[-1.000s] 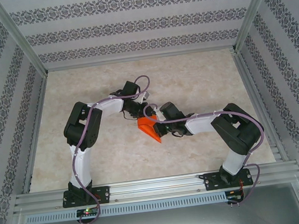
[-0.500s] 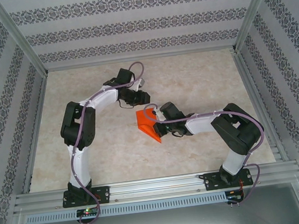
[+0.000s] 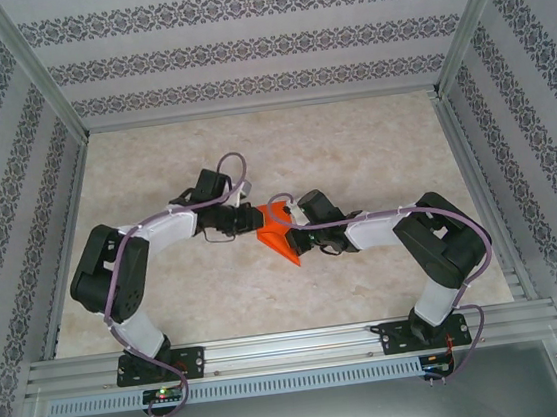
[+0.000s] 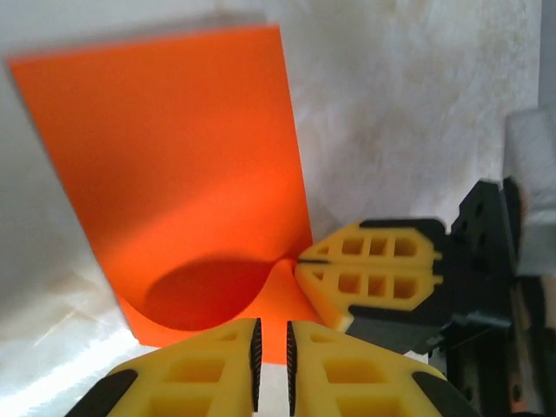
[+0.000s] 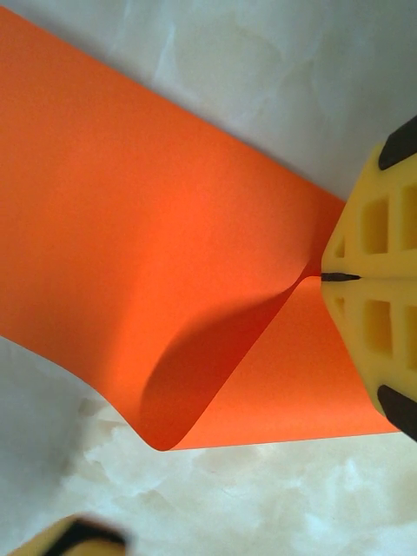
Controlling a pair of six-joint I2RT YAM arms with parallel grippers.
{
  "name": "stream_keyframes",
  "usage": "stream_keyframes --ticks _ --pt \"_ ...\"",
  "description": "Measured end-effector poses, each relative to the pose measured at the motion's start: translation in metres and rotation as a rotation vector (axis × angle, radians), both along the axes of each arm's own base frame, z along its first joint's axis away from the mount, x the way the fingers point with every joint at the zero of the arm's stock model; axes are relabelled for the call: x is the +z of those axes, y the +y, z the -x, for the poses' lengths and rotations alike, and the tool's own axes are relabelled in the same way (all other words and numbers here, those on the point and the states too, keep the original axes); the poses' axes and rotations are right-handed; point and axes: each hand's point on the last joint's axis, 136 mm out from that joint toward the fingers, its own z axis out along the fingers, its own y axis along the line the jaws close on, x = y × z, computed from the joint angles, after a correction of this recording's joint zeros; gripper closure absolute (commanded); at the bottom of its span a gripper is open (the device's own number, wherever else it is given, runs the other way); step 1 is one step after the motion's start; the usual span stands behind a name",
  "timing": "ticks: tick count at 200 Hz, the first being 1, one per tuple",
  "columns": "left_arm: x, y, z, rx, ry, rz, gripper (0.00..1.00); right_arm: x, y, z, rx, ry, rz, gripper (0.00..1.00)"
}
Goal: Fold a paper plane with a square sheet of paper (fold left side to right side)
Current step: Third fold the triangle at the center of the table.
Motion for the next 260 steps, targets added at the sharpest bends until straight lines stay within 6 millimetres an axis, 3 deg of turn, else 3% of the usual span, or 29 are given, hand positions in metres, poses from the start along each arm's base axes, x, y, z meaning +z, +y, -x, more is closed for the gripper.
stream_keyframes --ticks 22,61,92,209,260 --pt "-0.005 -0.009 0.009 -0.004 0.01 0.032 0.81 0.0 0.0 0.0 0.0 0.0 0.0 1.0" --pt "0.003 -0.026 0.007 -0.015 -0.038 0.08 0.81 0.0 0.0 0.0 0.0 0.0 0.001 1.0" --pt "-0.002 -0.032 0.006 -0.018 -0.041 0.09 0.81 0.0 0.0 0.0 0.0 0.0 0.001 1.0" --pt "-0.044 -0.023 0.014 0.004 0.012 0.037 0.82 0.0 0.0 0.001 0.015 -0.004 0.012 1.0" --pt "-0.044 -0.023 0.013 0.006 0.001 0.04 0.82 0.0 -0.001 0.001 0.015 0.008 0.022 1.0"
